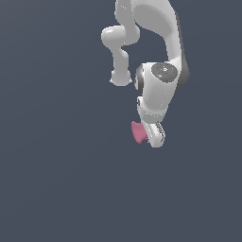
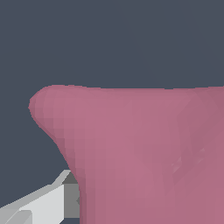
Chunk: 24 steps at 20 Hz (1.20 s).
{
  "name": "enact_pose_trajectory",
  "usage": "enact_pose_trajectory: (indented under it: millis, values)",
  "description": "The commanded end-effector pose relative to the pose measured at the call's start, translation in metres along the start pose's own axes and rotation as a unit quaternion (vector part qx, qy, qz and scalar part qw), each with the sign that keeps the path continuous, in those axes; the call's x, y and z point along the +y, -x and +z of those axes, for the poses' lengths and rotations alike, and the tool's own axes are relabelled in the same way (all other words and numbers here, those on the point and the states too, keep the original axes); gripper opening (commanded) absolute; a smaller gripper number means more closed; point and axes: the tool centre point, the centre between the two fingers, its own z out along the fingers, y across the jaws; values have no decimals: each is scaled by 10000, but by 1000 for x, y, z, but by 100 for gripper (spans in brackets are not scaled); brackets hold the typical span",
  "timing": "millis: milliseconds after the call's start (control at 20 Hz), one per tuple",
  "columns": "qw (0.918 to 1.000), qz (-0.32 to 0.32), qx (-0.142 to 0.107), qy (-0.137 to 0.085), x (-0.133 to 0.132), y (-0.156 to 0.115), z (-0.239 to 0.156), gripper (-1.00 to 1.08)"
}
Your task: Pick up the object and move it to a goal position.
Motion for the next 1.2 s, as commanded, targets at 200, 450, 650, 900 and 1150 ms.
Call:
enact_pose_trajectory:
  millis: [200, 450, 650, 900, 1150]
  values:
    - [10000, -1, -3, 5, -35, 16, -35, -100]
    - [10000, -3, -8, 5, -58, 27, -57, -100]
    - [10000, -5, -12, 6, -75, 35, -73, -100]
    - [10000, -6, -15, 6, -91, 41, -87, -100]
    - [10000, -6, -17, 6, -101, 46, -96, -100]
